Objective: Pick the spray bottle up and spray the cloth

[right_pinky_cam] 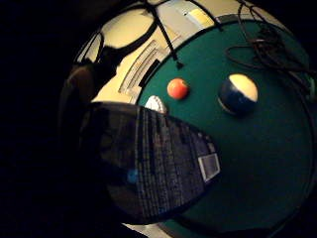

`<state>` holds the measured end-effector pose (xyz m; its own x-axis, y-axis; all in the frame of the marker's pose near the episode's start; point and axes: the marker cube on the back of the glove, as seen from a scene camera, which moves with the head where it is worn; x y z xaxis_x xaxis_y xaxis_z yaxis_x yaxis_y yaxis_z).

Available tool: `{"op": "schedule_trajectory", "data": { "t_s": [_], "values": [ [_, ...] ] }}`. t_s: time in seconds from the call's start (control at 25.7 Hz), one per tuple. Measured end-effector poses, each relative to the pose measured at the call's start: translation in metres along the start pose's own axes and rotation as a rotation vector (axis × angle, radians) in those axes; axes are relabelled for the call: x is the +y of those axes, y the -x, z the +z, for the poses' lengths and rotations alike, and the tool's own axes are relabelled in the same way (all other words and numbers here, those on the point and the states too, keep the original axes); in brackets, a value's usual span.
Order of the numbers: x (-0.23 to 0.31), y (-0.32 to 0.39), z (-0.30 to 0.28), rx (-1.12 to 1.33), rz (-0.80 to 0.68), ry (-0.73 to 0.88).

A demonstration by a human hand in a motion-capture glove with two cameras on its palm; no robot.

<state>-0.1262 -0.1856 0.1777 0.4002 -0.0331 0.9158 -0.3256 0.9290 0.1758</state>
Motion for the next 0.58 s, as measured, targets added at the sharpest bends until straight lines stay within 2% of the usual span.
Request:
{"op": "schedule_trajectory", "data": {
  "t_s": [0.35, 0.58],
  "values": [
    [-0.002, 0.014, -0.002, -0.052, -0.018, -0.089],
    [-0.006, 0.016, -0.001, 0.021, -0.056, -0.209]
  ]
}}
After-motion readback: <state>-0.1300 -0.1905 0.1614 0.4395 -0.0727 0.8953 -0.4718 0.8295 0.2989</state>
